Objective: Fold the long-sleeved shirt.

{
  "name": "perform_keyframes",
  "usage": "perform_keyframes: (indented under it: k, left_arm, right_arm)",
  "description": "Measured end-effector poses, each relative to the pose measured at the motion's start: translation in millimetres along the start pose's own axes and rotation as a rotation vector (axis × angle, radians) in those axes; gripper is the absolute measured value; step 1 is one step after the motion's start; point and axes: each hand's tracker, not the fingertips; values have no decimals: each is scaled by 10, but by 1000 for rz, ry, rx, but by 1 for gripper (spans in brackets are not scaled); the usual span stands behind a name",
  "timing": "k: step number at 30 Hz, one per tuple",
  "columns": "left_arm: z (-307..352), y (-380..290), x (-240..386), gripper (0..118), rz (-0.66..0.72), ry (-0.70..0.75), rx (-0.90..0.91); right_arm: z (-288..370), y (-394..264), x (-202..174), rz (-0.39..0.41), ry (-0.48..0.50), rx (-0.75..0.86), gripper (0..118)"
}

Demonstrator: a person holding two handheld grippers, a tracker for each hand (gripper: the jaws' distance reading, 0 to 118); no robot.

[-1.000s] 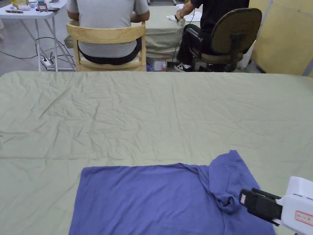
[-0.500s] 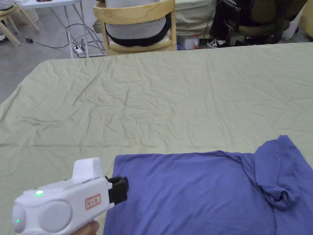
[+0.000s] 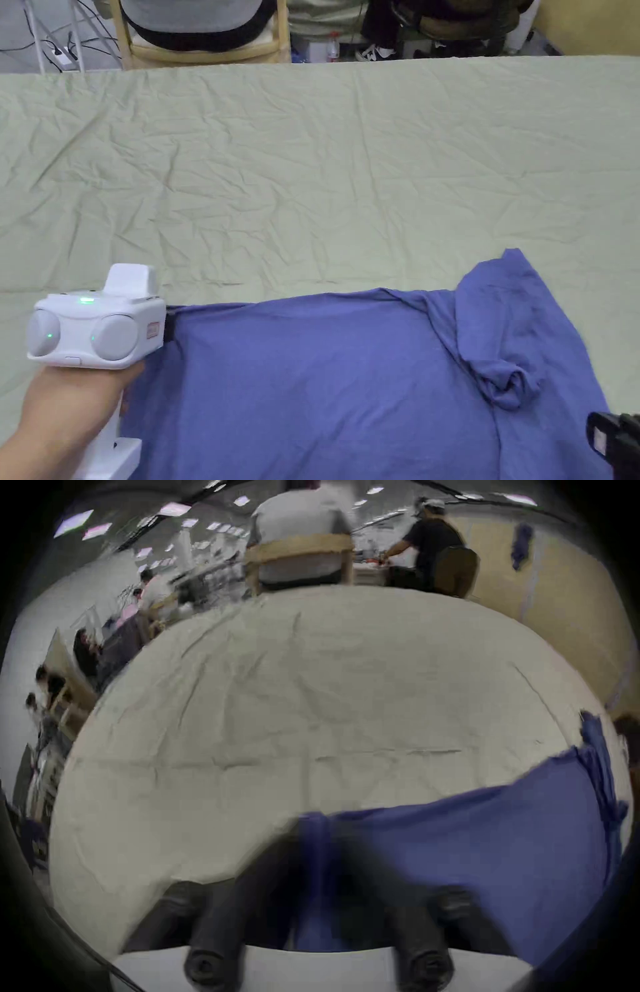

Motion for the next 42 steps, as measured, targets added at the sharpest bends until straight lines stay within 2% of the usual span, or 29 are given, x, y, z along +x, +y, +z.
perform_keyframes:
  k: [1, 2, 3, 4, 5, 6, 7, 8, 12, 16, 17, 19, 20, 21, 22, 23, 24, 28, 31, 36, 40, 42]
  left_arm:
    - [62, 1, -118, 0, -29, 39, 7]
    - [85, -73, 96, 0, -2, -14, -9]
    - [129, -107, 305, 0, 47, -74, -19]
    - [187, -166, 442, 0, 116, -117, -32]
    - [254, -163, 401, 0, 128, -112, -27]
    - [307, -146, 382, 0, 115, -106, -22]
    - [369, -108, 378, 0, 113, -105, -13]
    - [442, -34, 374, 0, 108, -107, 3]
    - [587, 14, 408, 0, 90, -117, 14]
    - [588, 13, 421, 0, 91, -126, 12]
    - [561, 1, 407, 0, 91, -127, 10]
    - [548, -42, 413, 0, 93, -131, 3]
    - [552, -53, 404, 0, 94, -130, 2]
    - [551, -78, 419, 0, 93, -134, -1]
    - [575, -90, 443, 0, 90, -139, -1]
    - [613, -81, 461, 0, 86, -142, 1]
    - [660, -52, 472, 0, 82, -145, 7]
    - [942, 110, 501, 0, 80, -162, 43]
    - [1200, 152, 485, 0, 74, -171, 63]
    - [1509, -154, 422, 0, 55, -180, 51]
    - [1679, -721, 392, 0, 36, -182, 1]
    - [1785, -1001, 415, 0, 30, -187, -22]
  right_arm:
    - [-95, 155, 1, 20, 8, 13, 4]
    - [-218, 340, -5, 23, 17, 18, 17]
    - [-338, 520, 10, 21, 25, 18, 43]
    - [-475, 721, 36, 12, 35, 19, 43]
    - [-647, 929, 37, 8, 32, 12, 56]
    - [-842, 1105, 51, 14, 20, -2, 80]
    - [-1036, 1269, 66, 31, 10, -21, 118]
    - [-1194, 1459, 98, 52, 27, -10, 118]
    - [-1836, 1863, 70, 5, -19, -185, 115]
    - [-2272, 1791, 35, -32, -74, -354, 114]
    - [-2323, 1744, 20, -26, -80, -361, 108]
    - [-2358, 1696, 7, -11, -76, -414, 85]
    - [-2294, 1690, 2, 4, -96, -379, 82]
    - [-2245, 1706, -6, -1, -84, -374, 67]
    - [-2205, 1750, 3, -8, -75, -376, 30]
    - [-2138, 1771, 14, -26, -45, -353, 22]
    - [-2070, 1774, 22, -52, -12, -350, 22]
    - [-1572, 1672, -7, 24, 2, -226, 22]
    - [-1136, 1488, 21, 39, 83, -140, 22]
    - [-564, 975, 82, 200, 75, -20, 22]
    - [-327, 546, 333, 149, 111, -12, 22]
    - [-162, 300, 386, 147, 111, -9, 22]
